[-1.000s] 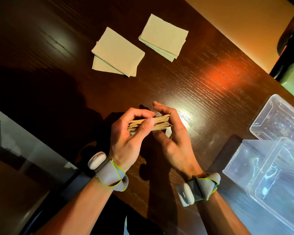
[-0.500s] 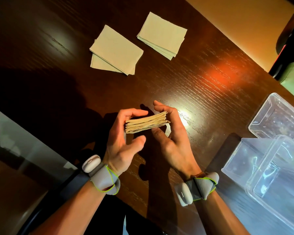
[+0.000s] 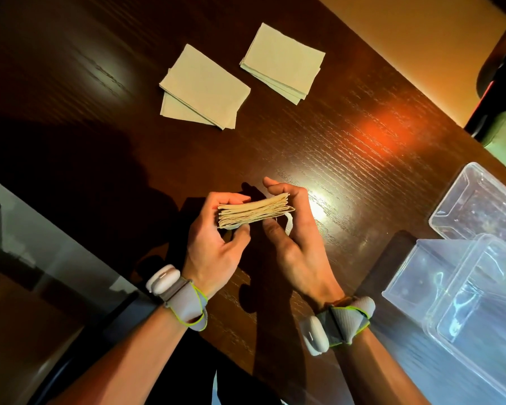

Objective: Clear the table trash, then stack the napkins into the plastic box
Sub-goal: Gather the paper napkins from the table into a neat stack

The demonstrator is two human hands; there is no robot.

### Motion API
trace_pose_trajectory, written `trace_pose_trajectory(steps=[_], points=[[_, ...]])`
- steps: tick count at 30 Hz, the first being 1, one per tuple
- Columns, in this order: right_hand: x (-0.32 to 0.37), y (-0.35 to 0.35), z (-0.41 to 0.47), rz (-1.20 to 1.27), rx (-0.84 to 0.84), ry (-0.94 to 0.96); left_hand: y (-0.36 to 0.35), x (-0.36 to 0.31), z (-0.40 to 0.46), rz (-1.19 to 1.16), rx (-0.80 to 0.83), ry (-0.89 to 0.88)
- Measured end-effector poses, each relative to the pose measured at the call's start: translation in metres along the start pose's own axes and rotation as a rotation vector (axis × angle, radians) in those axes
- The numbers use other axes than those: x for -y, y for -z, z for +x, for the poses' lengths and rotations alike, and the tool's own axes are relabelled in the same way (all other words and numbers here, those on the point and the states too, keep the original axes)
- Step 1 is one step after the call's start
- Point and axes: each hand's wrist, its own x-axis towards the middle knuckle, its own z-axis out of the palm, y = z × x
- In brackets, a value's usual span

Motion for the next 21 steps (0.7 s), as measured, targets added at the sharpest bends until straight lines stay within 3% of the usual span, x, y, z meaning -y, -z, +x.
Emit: trace_pose_trajectory(steps=[11,18,21], points=[[0.002,-0.006,0.006,-0.196,0.042,0.005,0.000,0.003,0.006,0.004,-0.101,0.103],[0.025,-0.002,0.047,-0.228,0.098,-0.105,0.010,-0.010,0.034,-0.432,-0.219,0.477],[0.043,-0.001,0.075,-0.245,0.096,-0.123,0.017,-0.017,0.050,-0.573,-0.165,0.617]])
